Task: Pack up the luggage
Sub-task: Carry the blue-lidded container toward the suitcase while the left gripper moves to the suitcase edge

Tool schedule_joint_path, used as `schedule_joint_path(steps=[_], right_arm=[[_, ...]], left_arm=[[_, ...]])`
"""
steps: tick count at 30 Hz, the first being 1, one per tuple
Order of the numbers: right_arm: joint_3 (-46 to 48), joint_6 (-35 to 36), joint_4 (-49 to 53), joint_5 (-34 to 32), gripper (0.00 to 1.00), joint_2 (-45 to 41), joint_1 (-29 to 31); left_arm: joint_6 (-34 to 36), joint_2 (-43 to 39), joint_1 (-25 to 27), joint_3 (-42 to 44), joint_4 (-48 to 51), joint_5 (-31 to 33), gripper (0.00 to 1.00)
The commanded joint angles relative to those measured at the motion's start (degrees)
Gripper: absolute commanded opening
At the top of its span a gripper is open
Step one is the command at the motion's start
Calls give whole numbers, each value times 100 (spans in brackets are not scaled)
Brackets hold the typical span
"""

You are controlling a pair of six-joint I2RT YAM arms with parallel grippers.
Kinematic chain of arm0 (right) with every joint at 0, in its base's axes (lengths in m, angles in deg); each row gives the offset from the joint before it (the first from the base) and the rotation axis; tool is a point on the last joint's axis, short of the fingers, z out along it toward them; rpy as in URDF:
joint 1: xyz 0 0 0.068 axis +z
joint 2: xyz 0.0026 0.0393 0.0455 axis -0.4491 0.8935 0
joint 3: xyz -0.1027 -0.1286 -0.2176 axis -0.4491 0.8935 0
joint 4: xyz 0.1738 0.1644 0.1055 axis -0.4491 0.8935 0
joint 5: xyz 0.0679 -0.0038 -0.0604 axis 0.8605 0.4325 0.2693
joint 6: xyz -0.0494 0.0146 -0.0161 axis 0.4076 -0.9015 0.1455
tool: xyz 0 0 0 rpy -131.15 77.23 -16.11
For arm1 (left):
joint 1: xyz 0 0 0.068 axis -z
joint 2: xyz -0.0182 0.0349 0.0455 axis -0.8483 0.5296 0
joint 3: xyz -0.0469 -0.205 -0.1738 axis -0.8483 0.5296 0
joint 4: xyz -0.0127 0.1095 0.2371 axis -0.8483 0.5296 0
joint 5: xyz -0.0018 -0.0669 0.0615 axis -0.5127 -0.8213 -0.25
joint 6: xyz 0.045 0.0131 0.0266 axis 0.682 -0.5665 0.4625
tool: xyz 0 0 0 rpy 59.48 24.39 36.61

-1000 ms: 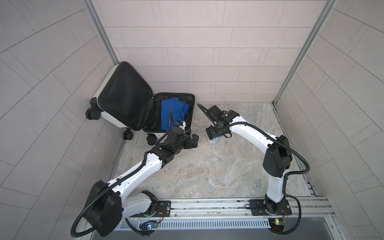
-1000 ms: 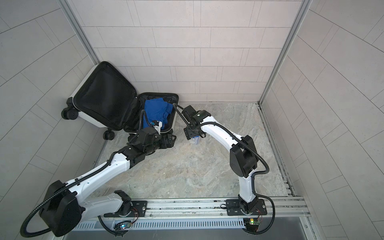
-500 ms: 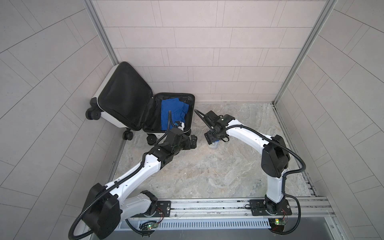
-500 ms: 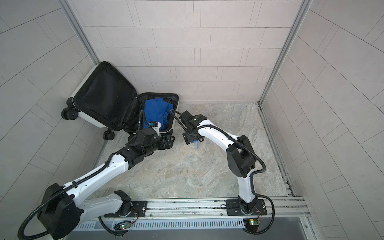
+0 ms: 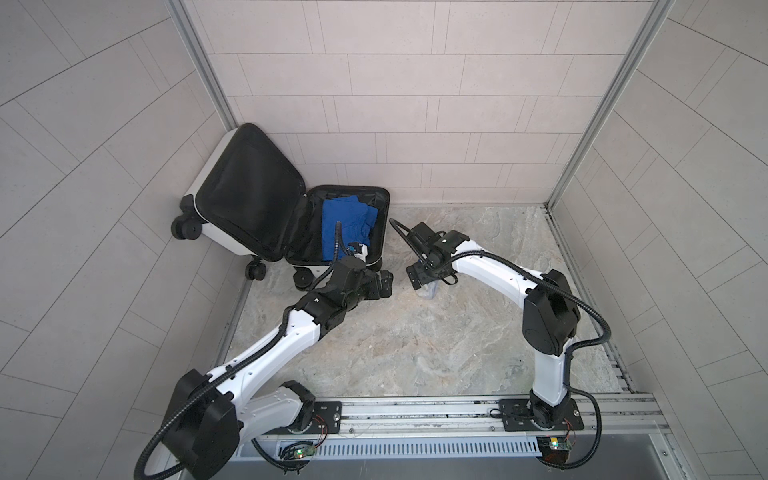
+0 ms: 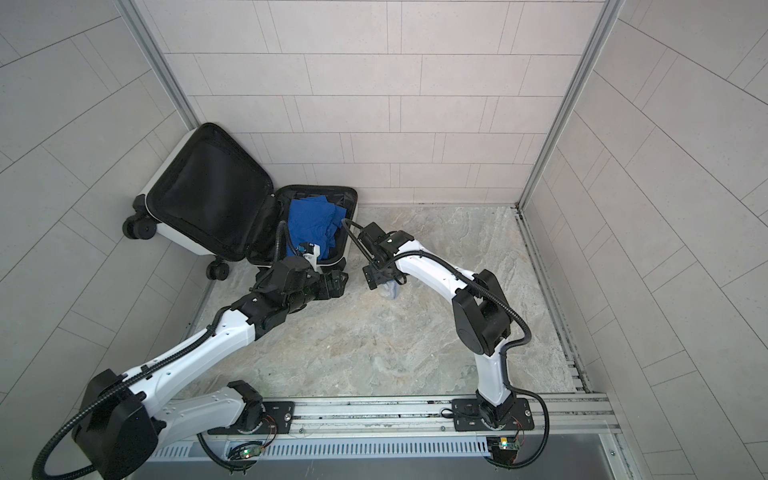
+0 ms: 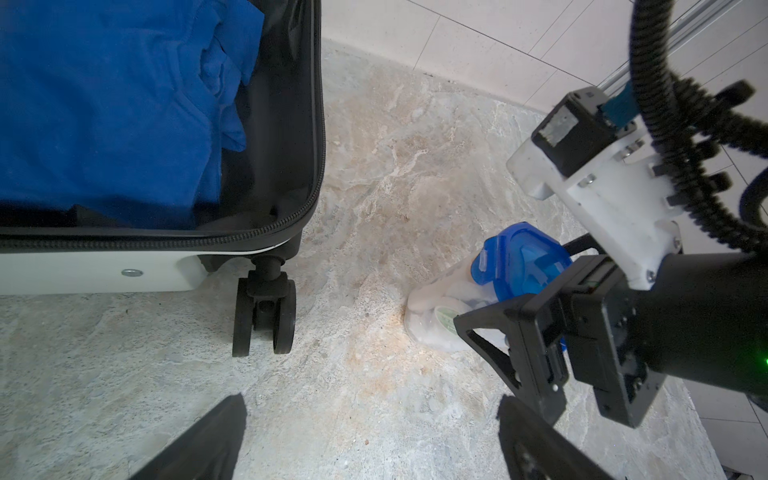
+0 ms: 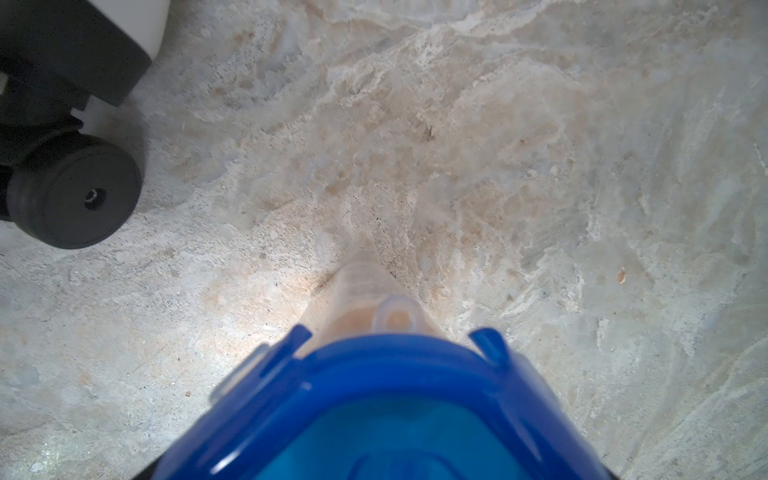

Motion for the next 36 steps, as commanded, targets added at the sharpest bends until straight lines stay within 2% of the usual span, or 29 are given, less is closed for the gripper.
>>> schedule_joint_path(steps=[1,21,30,36], right_arm=[[-111,-94,139,-218,100,-337,54],[-254,-76,385,-603,98,-340,184],[-276,-59,391,-487,82,-384,182],[-360,-61,454,-446,74,-523,165]], left_arm=[[40,-118,-39,55,85,146,100],[36,-153,-100,57,78,123,100],[48,-165,-243,-4,111,-12,100],[-6,-277,-690,-127,146,-470,100]])
